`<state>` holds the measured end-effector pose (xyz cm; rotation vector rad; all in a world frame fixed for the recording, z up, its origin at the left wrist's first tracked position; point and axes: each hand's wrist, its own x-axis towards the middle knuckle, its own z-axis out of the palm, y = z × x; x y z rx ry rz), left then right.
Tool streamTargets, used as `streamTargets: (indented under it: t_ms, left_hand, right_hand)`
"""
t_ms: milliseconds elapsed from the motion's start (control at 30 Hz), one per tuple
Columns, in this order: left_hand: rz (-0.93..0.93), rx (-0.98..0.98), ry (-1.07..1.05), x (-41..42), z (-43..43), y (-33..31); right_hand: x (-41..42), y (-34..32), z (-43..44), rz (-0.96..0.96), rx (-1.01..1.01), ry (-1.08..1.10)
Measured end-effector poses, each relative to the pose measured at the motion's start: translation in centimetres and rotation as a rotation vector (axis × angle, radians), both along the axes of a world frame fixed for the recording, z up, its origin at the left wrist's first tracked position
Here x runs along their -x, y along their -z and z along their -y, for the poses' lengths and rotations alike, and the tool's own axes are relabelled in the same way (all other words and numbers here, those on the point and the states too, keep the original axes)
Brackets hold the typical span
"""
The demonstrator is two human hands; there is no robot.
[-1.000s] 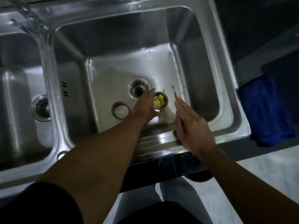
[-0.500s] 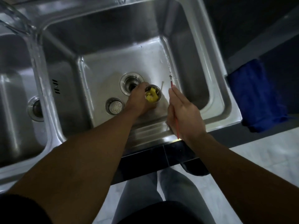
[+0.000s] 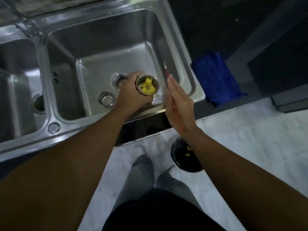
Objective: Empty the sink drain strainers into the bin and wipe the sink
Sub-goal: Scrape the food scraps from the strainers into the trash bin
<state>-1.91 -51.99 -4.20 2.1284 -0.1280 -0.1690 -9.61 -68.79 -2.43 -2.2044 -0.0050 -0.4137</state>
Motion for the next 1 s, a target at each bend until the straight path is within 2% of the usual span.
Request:
streamTargets:
  t_ms: [100, 333, 500, 633, 733, 1000]
  left_hand:
    - [0.012, 0.063, 0.063, 2.9, 3.1, -1.1]
    - [0.08, 0.072, 0.369, 8.7, 11.6, -1.2]
    - [0.101, -0.004, 0.525, 11.8, 15.5, 1.0]
    - [0.051, -0.097, 0.672, 13.1, 18.0, 3.1]
    - [-0.025, -0.119, 0.709, 14.3, 19.3, 5.0]
    - [-0.109, -0.181, 0.817, 17.2, 20.3, 11.1]
  right_hand:
    - [4.4, -0.3, 2.9, 0.101, 0.003, 0.091]
    - [14.7, 1.9, 8.8, -0.148, 0.003, 0.309]
    - [20.4, 4.4, 10.7, -0.224, -0.074, 0.401]
    - [23.5, 5.4, 11.2, -0.303, -0.11, 0.549]
    - [25.1, 6.1, 11.5, -0.244, -0.072, 0.648]
    - [28.3, 9.6, 9.7, -0.303, -0.106, 0.676]
